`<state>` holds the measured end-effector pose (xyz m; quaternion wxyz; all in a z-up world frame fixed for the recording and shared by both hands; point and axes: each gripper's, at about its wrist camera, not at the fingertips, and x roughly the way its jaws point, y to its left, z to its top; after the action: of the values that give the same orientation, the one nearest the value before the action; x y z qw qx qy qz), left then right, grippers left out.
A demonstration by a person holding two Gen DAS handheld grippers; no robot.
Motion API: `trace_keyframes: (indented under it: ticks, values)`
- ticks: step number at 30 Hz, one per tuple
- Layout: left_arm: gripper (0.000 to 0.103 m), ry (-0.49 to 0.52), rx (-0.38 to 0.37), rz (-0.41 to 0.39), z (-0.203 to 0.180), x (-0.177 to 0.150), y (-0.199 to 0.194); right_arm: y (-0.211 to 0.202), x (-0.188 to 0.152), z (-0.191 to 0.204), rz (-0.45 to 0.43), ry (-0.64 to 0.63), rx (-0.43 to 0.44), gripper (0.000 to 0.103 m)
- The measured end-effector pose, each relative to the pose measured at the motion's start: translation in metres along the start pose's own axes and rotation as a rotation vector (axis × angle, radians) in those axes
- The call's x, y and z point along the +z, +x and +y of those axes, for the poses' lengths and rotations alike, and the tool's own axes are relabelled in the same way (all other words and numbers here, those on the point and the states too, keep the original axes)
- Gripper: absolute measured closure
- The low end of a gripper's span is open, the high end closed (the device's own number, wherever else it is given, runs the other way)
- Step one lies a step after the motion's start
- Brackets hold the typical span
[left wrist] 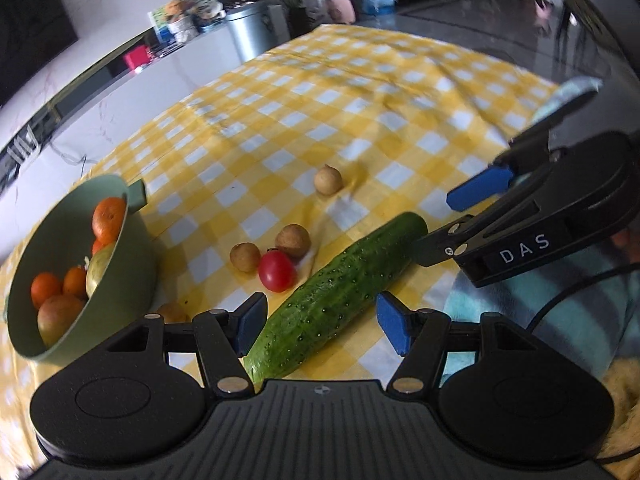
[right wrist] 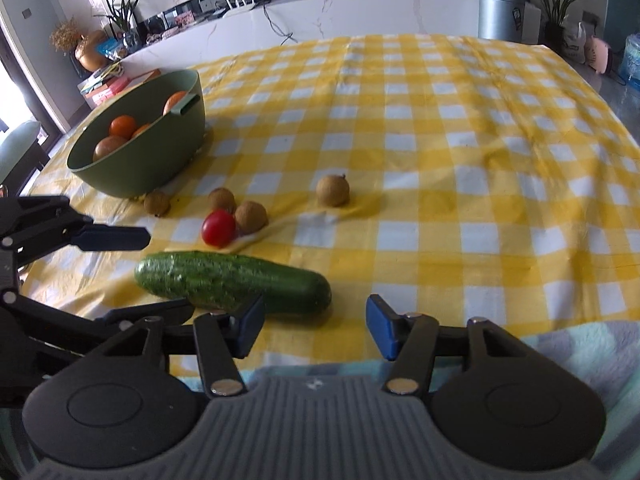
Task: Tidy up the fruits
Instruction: 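Close the left tool around the middle of the green cucumber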
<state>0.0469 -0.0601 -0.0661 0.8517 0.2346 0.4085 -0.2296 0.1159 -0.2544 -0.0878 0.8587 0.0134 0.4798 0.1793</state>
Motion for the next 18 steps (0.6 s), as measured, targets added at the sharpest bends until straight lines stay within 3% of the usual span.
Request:
trace_keyframes:
  ticks: [5, 9, 18]
  values:
    - [0.029, 0.11, 0.025, 0.038, -0.011, 0.002, 0.013, 0.011, -0.002, 0.008, 0.036, -0.065, -0.031, 0.055]
    - [0.029, 0.176, 0.041, 0.07, -0.018, 0.005, 0.024, 0.014, 0.0, 0.004, 0.036, -0.041, -0.012, 0.058]
    - [0.028, 0.282, 0.005, 0.113, -0.018, 0.014, 0.042, 0.015, 0.003, 0.001, 0.025, -0.003, 0.014, 0.059]
